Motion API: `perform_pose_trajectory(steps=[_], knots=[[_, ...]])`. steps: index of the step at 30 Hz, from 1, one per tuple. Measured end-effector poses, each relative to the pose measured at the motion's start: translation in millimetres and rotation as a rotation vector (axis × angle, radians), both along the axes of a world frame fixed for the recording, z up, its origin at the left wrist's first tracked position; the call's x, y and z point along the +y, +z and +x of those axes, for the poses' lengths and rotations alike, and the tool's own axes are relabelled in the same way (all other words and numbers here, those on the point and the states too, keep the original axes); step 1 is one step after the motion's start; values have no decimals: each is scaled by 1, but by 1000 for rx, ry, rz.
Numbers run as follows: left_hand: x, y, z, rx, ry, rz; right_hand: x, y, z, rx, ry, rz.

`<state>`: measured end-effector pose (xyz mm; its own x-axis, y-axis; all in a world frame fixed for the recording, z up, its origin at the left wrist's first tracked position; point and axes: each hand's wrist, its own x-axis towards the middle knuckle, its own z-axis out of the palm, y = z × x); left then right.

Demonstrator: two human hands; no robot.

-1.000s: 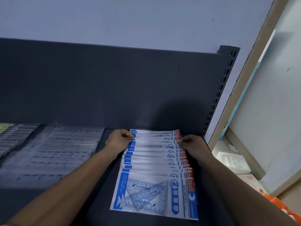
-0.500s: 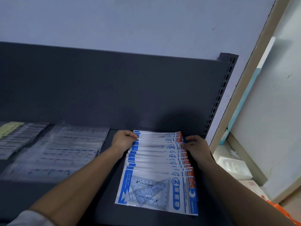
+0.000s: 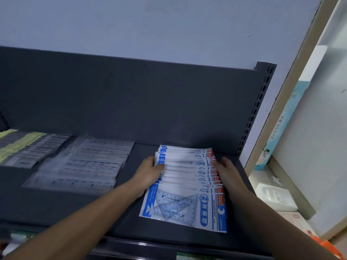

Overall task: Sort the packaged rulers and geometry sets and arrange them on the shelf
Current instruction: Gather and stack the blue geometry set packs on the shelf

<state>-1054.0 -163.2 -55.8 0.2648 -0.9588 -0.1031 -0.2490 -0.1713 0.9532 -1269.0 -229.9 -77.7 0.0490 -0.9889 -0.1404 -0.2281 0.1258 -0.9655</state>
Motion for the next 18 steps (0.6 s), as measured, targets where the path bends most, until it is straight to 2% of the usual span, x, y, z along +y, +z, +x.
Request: perform_pose_trajectory(steps=[5,10,14,18], knots=[[18,-4,-11,-70,-79,-57,2,-2,7,262,45,-143],[19,-10,-9,-144,-92,-49,0,-7,9,332,69,-305],[16,-8,-7,-75,-96,-7,-6,-12,11,369,93,-317],[1,0,-6,49,-15,8,-11,-14,13,414,129,-308]])
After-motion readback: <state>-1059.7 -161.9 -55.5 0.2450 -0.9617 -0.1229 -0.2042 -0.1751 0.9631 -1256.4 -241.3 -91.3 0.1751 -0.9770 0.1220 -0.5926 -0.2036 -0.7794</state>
